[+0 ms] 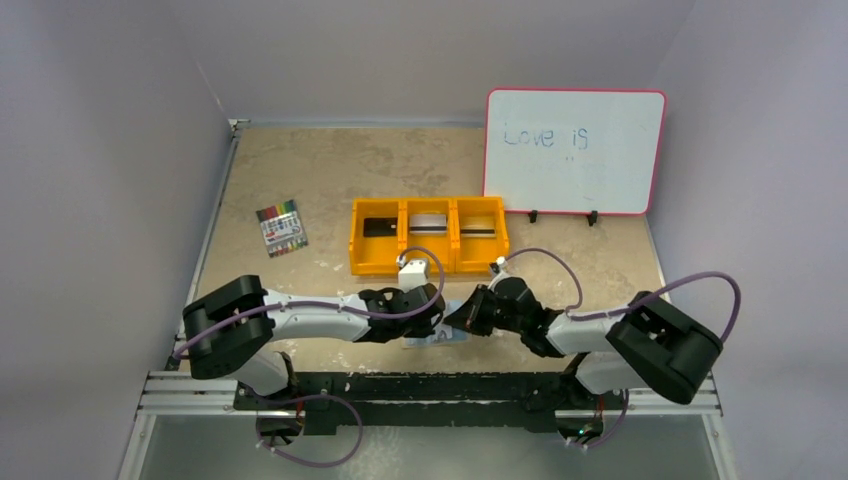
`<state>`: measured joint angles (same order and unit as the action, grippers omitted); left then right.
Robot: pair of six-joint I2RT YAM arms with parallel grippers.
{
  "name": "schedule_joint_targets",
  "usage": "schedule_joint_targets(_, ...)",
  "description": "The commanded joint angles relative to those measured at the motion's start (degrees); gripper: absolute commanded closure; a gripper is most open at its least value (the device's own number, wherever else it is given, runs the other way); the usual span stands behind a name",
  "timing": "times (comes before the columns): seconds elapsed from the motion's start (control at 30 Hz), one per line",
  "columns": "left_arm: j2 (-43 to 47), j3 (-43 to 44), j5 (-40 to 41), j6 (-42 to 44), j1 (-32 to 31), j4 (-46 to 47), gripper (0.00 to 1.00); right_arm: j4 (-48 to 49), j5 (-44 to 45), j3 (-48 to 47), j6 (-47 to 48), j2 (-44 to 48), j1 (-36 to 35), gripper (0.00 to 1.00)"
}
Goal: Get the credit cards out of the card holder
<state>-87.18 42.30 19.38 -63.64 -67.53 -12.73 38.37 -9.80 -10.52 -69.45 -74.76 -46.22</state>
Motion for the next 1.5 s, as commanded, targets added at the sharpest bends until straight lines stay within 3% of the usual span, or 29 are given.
schedule_joint_targets(0.0, -0.1, 0.0, 1.9, 0.4, -0.1, -6.5, 1.00, 6.9, -2.5, -0.1, -0.1, -3.9, -0.2, 1.00)
schedule_joint_targets(0.27, 3.6, -1.6, 4.7, -1.7, -0.1, -7.5, 1.00, -11.4, 4.1, -6.2, 6.6, 0.6, -0.3, 1.00)
schedule_joint_targets(0.47, 6.2, -1.7, 6.5, -2.2, -0.1, -7.4, 1.00, -10.1, 3.4, -4.0, 5.6, 2.2, -0.3, 1.00)
schedule_joint_targets(0.87, 10.1, -1.6, 8.9, -3.1, -0.1, -8.3, 0.93, -15.2, 5.6, -8.8, 9.7, 4.9, -0.3, 1.00)
schedule_joint_targets(1.17, 13.8, -3.6, 11.0, -4.6, -0.1, -7.9, 0.81, -20.2, 6.8, -9.3, 10.3, 7.3, -0.3, 1.00)
schedule_joint_targets(1.37, 13.6, -3.3, 12.8, -6.6, -0.1, -11.1, 0.73, -13.3, 2.6, -9.2, 14.6, 8.7, -0.3, 1.00)
schedule_joint_targets(1.47, 13.8, -3.6, 12.8, -6.5, 0.0, -10.7, 0.68, -16.3, 4.4, -11.2, 17.5, 9.3, -0.3, 1.00)
